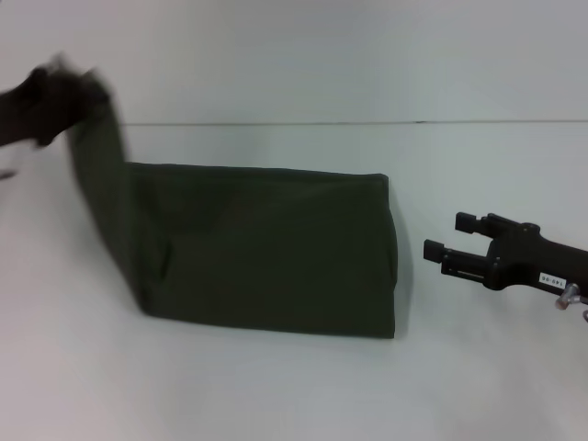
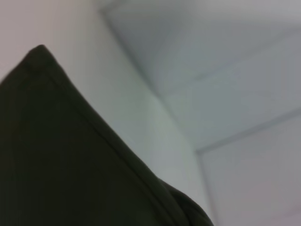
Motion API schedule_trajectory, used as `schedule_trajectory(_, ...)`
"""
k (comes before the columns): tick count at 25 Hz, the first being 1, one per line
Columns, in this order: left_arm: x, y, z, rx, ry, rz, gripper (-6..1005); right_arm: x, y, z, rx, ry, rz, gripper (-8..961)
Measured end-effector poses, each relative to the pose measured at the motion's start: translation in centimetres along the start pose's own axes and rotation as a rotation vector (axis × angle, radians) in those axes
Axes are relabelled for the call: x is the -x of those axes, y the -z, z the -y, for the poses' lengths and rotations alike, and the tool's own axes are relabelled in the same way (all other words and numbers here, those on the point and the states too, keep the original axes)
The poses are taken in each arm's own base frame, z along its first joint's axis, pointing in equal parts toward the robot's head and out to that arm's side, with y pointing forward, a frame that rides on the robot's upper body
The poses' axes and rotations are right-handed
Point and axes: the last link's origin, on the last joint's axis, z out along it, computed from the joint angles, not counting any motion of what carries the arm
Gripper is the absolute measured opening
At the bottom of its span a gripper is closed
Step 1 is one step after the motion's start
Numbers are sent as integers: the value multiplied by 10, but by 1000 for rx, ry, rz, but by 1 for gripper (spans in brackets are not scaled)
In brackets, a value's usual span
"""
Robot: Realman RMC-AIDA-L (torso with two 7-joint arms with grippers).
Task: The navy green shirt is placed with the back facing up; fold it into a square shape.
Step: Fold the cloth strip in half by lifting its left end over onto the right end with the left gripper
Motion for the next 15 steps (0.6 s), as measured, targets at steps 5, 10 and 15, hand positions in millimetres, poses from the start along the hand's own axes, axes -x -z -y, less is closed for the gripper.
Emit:
schedule_trajectory(5,14,-52,-49,161,-68,82,41,-4,-2,-2,4,-11,-8,857)
schedule_trajectory(10,53,-97,-86,275,-102,198,41,-5,-4,-2,-1,-20,-10,857)
schedule_trajectory(15,126,-135,-91,299,-94,367,42,-8,-3,-2,-4,-29,-11,856)
